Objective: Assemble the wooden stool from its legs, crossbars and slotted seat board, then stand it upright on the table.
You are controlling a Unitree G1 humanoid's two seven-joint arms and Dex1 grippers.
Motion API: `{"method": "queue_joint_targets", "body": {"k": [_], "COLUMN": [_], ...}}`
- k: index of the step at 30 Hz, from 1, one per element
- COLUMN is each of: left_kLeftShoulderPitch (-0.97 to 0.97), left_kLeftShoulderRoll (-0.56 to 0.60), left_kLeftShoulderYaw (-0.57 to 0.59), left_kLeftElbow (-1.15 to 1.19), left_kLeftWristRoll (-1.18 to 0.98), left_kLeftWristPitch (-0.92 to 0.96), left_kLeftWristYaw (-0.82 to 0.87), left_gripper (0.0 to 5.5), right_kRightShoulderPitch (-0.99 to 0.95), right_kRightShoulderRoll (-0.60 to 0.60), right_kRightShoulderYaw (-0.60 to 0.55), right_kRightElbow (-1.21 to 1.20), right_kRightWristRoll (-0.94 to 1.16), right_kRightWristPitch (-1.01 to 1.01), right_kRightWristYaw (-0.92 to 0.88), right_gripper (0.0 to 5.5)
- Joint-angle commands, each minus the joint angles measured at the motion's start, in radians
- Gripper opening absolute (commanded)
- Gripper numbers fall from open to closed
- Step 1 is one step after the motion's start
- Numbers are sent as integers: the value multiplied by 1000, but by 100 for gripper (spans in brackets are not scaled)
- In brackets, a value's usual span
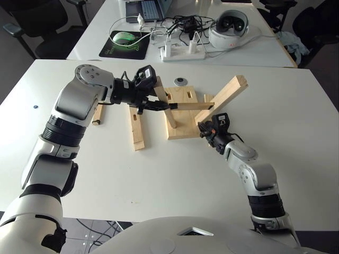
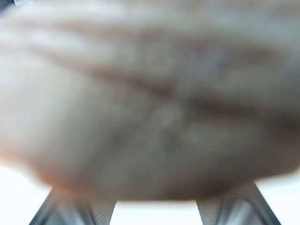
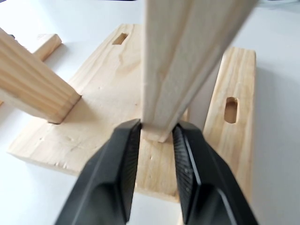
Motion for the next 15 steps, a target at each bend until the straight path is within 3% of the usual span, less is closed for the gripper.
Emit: {"method": "queue_joint_targets", "body": {"k": [1,7,15], "left_kLeftShoulderPitch": [67,64,107], "left_kLeftShoulderRoll": [-136,-168,-121], "left_kLeftShoulderYaw": [-182,-174,-92], "left_kLeftElbow": [26,26,35], "left_kLeftWristRoll": [55,54,67], "left_kLeftWristPitch": [59,61,-14], "left_kLeftWristYaw": [2,25,71], "left_gripper": [203,203,203], "right_kRightShoulderPitch": [26,26,39], "right_kRightShoulderRoll": [40,38,50], "right_kRightShoulderYaw": [200,224,183], "right_kRightElbow": [17,6,-3], "right_kRightWristRoll": [31,21,35], "right_kRightWristPitch": [65,78,113], "right_kRightWristYaw": [142,148,113], "right_gripper": [98,98,98]}}
